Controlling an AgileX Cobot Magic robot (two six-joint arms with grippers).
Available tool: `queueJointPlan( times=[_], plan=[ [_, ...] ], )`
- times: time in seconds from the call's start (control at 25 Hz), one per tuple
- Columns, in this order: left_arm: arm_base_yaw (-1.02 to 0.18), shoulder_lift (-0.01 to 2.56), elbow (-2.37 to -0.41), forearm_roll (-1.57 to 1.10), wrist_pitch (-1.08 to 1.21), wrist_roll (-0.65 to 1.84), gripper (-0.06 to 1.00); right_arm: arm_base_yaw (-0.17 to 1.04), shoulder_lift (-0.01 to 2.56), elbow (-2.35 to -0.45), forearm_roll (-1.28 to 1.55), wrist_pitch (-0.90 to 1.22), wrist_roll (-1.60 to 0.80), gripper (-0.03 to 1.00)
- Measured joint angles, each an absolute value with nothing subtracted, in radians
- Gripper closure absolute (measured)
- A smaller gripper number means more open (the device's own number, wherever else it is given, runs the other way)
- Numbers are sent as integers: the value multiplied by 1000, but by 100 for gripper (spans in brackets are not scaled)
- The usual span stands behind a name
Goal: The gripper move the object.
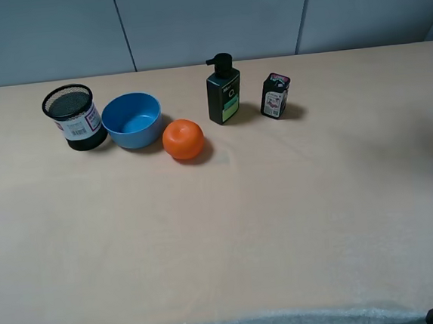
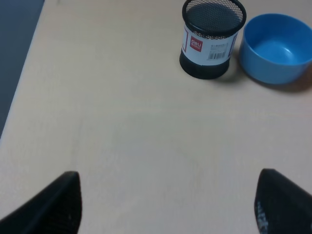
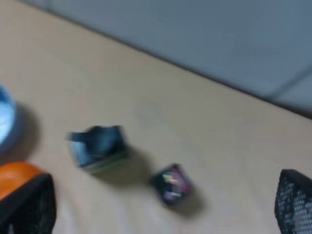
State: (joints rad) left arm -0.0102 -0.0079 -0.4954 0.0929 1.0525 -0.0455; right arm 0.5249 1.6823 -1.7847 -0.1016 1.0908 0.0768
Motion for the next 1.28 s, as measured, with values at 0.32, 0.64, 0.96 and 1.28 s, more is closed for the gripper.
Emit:
queueJointPlan(
  times=[0.32,0.64,0.96,1.28],
  plan=[
    [-10,-8,-495,93,1052,-46,15,275,1461,-1765,-124,1196,80,29],
    [-10,-8,-495,93,1052,-46,15,-7,1112,-1387,-132,1139,80,29],
    [-10,-8,-495,93,1052,-46,15,-100,663,-943,-129,1028,82,29],
    [-10,-8,-495,93,1052,-46,15,-100,319,-734,-121,1026,83,29]
  ],
)
